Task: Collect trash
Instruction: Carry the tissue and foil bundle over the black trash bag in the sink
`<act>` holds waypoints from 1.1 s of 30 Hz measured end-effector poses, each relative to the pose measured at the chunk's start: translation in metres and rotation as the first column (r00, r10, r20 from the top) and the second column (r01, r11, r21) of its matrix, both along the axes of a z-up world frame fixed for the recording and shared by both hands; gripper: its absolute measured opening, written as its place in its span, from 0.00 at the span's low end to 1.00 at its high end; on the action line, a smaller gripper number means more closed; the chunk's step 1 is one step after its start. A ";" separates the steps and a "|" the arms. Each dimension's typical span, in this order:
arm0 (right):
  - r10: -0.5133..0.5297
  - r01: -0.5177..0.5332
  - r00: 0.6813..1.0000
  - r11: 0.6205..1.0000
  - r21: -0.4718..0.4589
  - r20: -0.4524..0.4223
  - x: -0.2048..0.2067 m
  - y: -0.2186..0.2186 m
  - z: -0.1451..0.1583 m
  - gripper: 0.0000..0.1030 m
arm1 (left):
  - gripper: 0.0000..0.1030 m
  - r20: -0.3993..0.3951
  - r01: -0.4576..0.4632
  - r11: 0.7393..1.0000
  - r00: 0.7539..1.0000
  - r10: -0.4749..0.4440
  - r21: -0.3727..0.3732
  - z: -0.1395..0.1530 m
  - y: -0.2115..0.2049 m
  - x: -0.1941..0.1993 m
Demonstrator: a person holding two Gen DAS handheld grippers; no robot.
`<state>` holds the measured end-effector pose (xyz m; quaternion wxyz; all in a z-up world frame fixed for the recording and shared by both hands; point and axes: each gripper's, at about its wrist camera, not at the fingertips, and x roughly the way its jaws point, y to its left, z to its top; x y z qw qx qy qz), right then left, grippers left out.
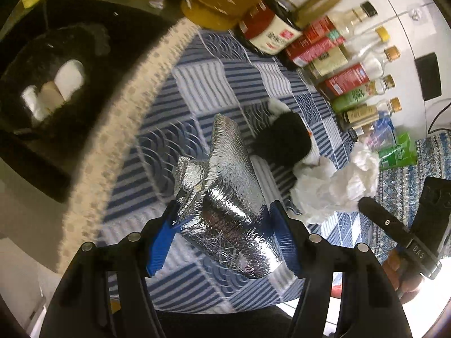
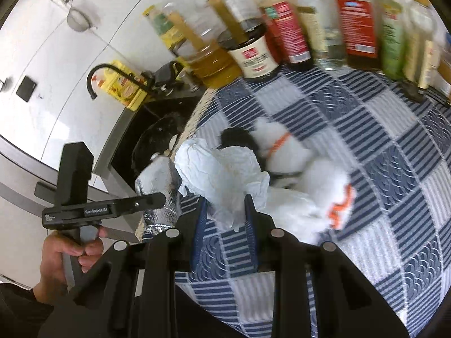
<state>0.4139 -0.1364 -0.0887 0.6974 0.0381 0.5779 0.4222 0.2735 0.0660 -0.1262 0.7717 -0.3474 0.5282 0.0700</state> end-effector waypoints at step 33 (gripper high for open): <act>0.044 -0.053 0.995 0.994 -0.095 -0.094 -0.066 0.266 -0.047 0.27 | 0.61 -0.017 0.008 1.000 1.000 -0.008 -0.006 -0.004 0.244 -0.062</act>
